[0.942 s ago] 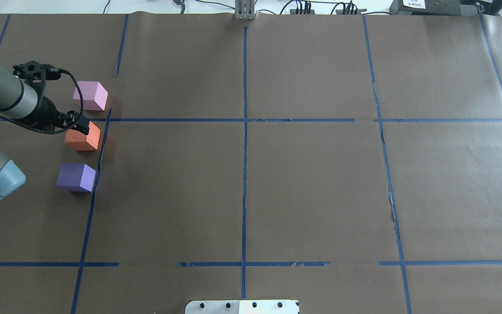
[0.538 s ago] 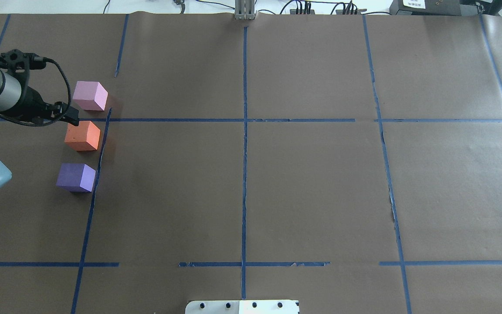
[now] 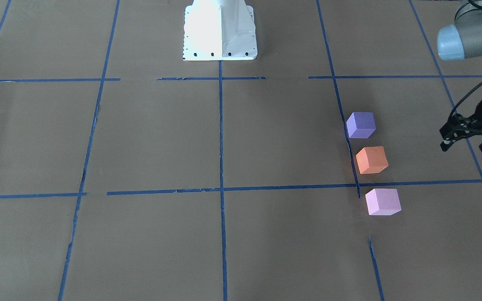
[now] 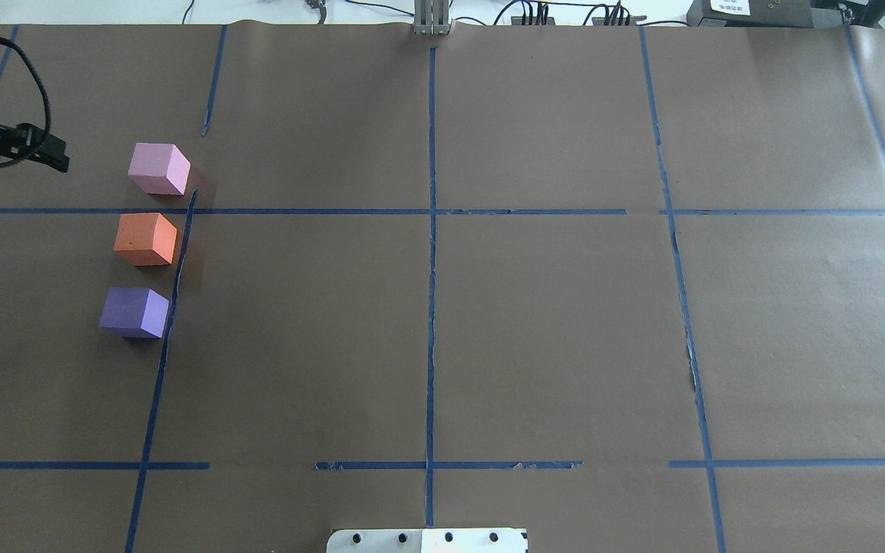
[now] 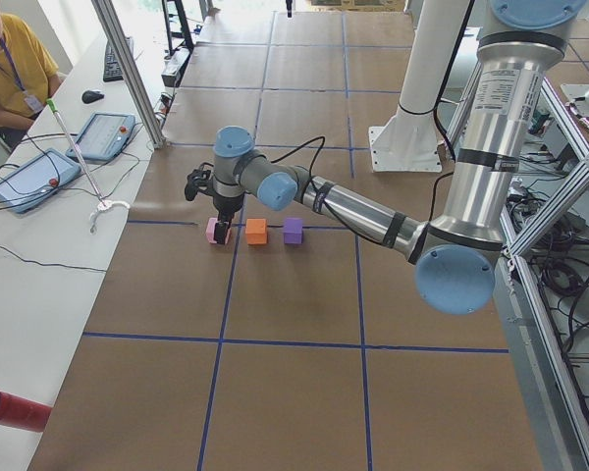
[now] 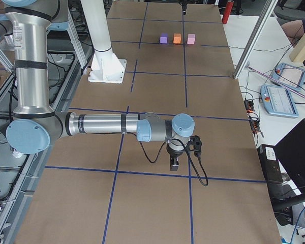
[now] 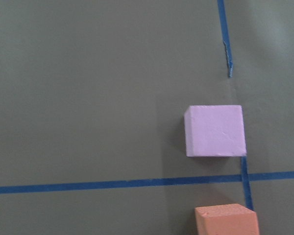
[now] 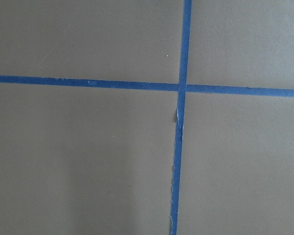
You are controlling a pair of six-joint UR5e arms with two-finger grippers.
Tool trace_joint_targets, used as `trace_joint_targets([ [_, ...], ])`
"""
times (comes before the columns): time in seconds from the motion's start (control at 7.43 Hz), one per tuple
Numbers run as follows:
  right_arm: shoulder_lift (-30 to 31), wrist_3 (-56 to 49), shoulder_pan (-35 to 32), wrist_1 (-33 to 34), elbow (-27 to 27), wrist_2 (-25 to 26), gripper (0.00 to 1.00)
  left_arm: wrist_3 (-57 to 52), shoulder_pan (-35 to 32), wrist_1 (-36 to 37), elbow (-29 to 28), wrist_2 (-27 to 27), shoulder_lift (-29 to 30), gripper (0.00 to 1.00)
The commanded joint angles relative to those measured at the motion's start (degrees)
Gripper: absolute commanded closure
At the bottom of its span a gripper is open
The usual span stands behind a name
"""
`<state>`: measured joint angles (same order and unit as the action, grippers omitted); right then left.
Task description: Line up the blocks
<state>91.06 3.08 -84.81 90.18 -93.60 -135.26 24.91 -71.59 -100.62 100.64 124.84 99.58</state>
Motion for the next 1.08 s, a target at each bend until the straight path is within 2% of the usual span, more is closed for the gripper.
trace_joint_targets([
  [0.0,0.0,0.0,0.0,0.0,0.0,0.0,0.0,-14.1,-8.2,1.2,-5.1,6.7,-3.0,0.01],
  [0.13,0.0,0.0,0.0,0.1,0.0,0.0,0.0,-21.4,-12.2,1.9,-7.9,6.9,-3.8,0.01],
  [0.27,0.0,0.0,0.0,0.1,0.0,0.0,0.0,-27.2,-17.0,5.8,-9.7,7.3,-3.7,0.02],
  [0.4,0.0,0.0,0.0,0.0,0.0,0.0,0.0,-31.7,-19.0,11.3,-9.9,7.3,-3.3,0.02],
  [0.67,0.0,0.0,0.0,0.0,0.0,0.0,0.0,-32.6,-20.0,15.9,-10.6,7.3,-3.1,0.02],
  [0.94,0.0,0.0,0.0,0.0,0.0,0.0,0.0,-32.7,-20.1,16.8,-11.7,7.6,-3.3,0.01],
])
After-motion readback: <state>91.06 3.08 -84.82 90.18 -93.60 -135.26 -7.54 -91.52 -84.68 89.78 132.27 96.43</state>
